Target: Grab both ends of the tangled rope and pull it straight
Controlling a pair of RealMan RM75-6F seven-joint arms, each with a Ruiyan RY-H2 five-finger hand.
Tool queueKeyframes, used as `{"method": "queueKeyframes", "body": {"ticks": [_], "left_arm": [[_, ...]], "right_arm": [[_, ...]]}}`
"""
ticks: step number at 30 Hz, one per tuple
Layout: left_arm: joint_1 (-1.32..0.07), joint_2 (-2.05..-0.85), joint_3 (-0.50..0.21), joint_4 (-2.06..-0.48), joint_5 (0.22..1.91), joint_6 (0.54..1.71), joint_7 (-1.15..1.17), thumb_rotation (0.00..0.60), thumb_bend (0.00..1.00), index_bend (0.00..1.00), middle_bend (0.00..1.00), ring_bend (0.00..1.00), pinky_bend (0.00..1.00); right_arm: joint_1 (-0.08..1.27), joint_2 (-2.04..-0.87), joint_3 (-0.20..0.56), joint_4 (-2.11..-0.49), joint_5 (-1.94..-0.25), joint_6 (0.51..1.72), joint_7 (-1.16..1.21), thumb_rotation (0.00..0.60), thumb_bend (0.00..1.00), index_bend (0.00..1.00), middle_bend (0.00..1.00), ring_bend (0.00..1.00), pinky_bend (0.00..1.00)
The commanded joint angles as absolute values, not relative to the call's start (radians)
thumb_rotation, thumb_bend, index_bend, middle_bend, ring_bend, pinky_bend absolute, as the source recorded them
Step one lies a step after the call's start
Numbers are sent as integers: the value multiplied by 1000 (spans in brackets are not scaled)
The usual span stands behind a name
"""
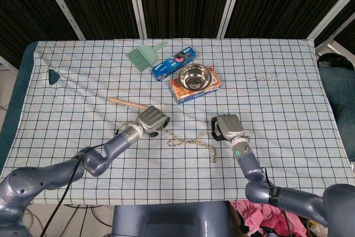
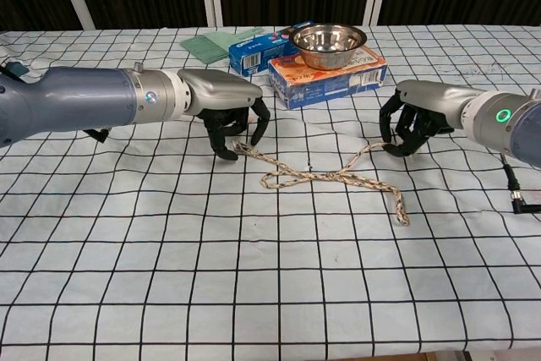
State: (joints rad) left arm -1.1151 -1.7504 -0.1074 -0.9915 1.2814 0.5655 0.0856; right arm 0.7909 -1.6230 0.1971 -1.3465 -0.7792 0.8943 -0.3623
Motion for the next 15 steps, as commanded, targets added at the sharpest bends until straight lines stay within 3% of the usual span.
{"method": "queueKeyframes", "body": {"ticks": [1, 15], "left_arm": [[-1117, -1759, -110, -981, 1288, 565, 70, 600, 290, 496, 857, 789, 684], [-1121, -1788, -108, -931, 1309, 556, 48, 600, 325, 519, 867, 795, 687]], "right_arm": [[790, -1628, 202, -1345, -772, 902, -367, 600, 413, 629, 846, 1000, 921], [788, -1629, 212, -1350, -734, 904, -385, 600, 414, 629, 846, 1000, 921]]}}
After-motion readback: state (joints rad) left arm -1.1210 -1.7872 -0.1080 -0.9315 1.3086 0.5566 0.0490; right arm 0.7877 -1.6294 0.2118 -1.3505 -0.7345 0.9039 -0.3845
